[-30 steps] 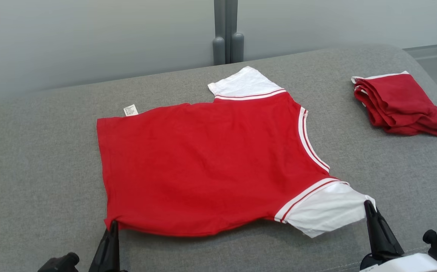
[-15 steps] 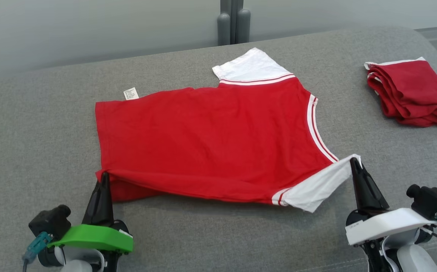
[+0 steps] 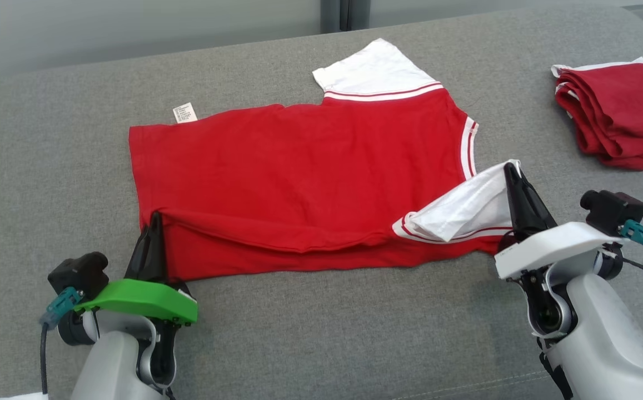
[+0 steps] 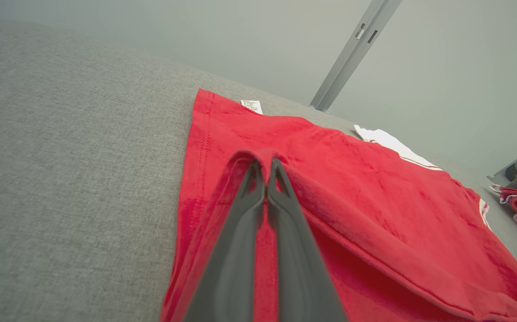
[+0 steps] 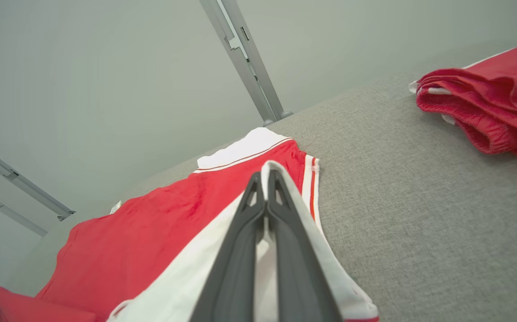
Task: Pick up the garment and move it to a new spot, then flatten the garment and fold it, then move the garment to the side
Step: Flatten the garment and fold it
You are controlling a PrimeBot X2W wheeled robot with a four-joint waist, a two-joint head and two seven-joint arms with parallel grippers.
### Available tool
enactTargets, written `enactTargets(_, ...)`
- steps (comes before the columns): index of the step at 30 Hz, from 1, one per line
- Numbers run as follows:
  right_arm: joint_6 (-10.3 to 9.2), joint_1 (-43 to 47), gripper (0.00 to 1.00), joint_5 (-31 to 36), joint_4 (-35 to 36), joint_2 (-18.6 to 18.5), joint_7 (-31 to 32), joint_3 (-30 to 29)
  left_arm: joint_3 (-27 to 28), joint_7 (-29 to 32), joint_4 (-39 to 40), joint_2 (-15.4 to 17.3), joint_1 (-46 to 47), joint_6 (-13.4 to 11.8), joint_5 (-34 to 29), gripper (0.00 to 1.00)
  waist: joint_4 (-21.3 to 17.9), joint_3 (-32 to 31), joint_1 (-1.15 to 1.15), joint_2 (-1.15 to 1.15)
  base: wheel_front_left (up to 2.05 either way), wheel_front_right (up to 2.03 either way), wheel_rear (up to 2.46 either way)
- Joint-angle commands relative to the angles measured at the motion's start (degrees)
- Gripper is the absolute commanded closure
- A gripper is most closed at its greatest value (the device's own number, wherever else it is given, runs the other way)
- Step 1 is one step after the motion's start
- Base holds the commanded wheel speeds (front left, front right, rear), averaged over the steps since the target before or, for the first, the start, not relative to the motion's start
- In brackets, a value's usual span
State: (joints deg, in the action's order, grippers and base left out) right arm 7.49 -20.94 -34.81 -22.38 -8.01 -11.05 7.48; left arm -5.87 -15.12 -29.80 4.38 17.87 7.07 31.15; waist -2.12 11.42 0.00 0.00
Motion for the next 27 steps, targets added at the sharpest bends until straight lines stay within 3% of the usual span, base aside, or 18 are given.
enactTargets(1,0.01,-1.69,1.0,-0.39,-1.78,-0.29,-0.52,0.5,-0.1,0.01,-0.63,-0.05,1.64,0.16,-0.48,1.0,0.48,0.77,0.0,0.0,0.0,0.0,0.0)
enactTargets(8,0.01,-9.71,1.0,-2.82,-13.16,-0.25,-1.57,3.14,-0.5,0.01,-5.58,-0.2,5.85,0.32,-1.08,1.0,0.94,2.04,0.0,0.0,0.0,0.0,0.0)
enactTargets(24,0.01,-22.57,1.0,-6.22,-31.15,-0.44,-3.24,10.2,-0.55,0.01,-9.78,-0.72,9.97,0.45,-2.14,1.0,2.13,3.87,0.0,0.0,0.0,0.0,0.0)
enactTargets(25,0.01,-22.99,0.93,-6.44,-31.93,-0.46,-3.36,10.54,-0.49,0.01,-9.75,-0.76,10.0,0.45,-2.21,0.96,2.22,3.88,0.0,0.0,0.0,0.0,0.0)
enactTargets(26,0.01,-23.37,0.69,-6.61,-32.57,-0.46,-3.45,10.85,-0.38,0.01,-9.64,-0.78,10.01,0.45,-2.39,0.67,2.31,3.88,0.0,0.0,0.0,0.0,0.0)
enactTargets(27,0.0,-23.75,0.52,-6.82,-33.11,-0.41,-3.62,11.18,-0.31,0.01,-9.51,-0.8,9.96,0.46,-2.61,0.24,2.37,3.87,0.0,0.0,0.0,0.0,0.0)
